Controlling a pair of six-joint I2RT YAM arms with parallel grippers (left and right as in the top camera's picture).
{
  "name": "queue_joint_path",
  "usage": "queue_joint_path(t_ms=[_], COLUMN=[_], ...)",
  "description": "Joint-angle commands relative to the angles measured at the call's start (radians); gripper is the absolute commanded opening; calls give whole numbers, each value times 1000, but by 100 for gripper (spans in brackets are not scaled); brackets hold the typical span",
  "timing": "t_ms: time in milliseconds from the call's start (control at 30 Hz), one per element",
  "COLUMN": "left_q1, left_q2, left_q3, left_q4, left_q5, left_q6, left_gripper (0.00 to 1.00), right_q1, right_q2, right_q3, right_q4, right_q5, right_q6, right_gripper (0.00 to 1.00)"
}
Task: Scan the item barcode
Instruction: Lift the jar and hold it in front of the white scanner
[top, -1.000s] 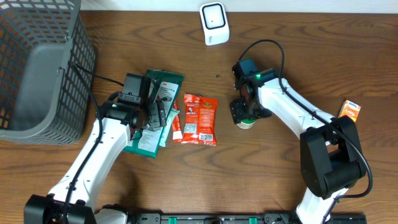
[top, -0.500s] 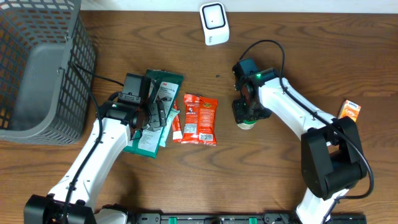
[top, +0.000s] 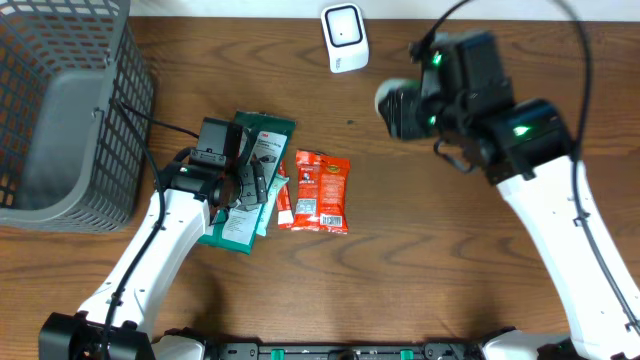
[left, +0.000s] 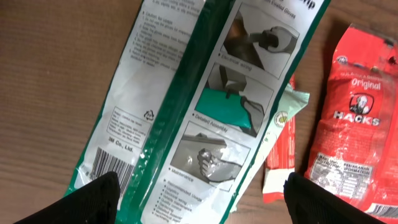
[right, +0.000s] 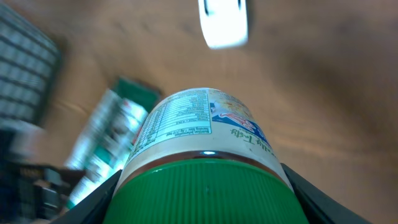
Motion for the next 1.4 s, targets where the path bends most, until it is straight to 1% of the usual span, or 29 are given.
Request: queue_joint_path(t_ms=[0,100,200,267,433,467,500,533,700,733,867,967,1367], left_q1=[1,1,1,1,1,1,1,1,1,1,1,1,1], left_q2=[4,4,4,4,4,4,4,4,4,4,4,4,4], left_q3=[-3,-3,-3,-3,-3,-3,-3,-3,-3,-3,-3,-3,-3], left_q4=[-1,-1,-1,-1,-1,-1,-1,-1,-1,-1,-1,-1,-1], left_q5=[-5,-5,-5,-5,-5,-5,-5,-5,-5,-5,-5,-5,-5], left_q6=[2,2,2,2,2,2,2,2,2,2,2,2,2], left_gripper=[85,85,85,85,85,85,85,85,85,85,85,84,85], right_q1=[-13,-13,-13,-13,-13,-13,-13,-13,-13,-14,-16,-27,-46], right_q2=[76,137,216,322,521,592,610,669,818,857,943,988,1003], right_q3=[148,174,172,172,172,172,172,172,172,172,172,172,172], right_q4=[17,103,208,349,650,798,839,967,1268,1341,1505,1556,1556], right_q5=[-23,-15,-5,1,53,55,56,75,212,224,225,224,208], right_q6=[14,14,14,13,-7,-34,-35,-35,-35,-35,-35,-31,-31], right_gripper=[10,9,5,1,1,1,1,1,1,1,1,1,1])
